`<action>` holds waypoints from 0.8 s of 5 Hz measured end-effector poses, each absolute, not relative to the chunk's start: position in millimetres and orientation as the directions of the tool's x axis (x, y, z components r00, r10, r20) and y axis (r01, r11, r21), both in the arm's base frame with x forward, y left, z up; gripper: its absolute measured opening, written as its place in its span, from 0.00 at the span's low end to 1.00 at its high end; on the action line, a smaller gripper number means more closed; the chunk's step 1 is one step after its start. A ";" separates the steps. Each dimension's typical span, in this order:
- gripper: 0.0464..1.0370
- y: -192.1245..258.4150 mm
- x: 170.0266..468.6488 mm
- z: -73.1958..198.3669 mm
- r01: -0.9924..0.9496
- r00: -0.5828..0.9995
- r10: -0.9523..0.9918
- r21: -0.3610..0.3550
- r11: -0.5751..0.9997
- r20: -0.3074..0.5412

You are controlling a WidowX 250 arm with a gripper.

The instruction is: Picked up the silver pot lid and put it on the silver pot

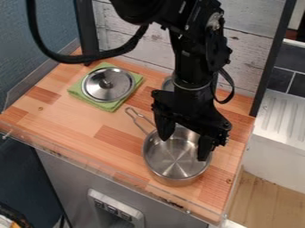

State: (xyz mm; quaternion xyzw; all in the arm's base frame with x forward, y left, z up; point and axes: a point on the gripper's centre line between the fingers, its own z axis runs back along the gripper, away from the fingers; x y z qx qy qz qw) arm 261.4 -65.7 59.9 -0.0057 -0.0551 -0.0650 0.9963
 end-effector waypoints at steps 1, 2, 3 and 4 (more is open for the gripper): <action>0.96 -65.0 259.7 52.9 0.130 0.988 -0.130 -0.004 0.991 0.084; 0.96 -19.2 272.2 51.7 0.020 0.996 -0.018 -0.014 1.000 0.088; 0.96 19.4 287.9 57.4 -0.040 0.994 0.039 0.011 0.999 0.098; 0.96 72.9 301.8 60.5 -0.125 0.987 0.119 0.045 0.991 0.107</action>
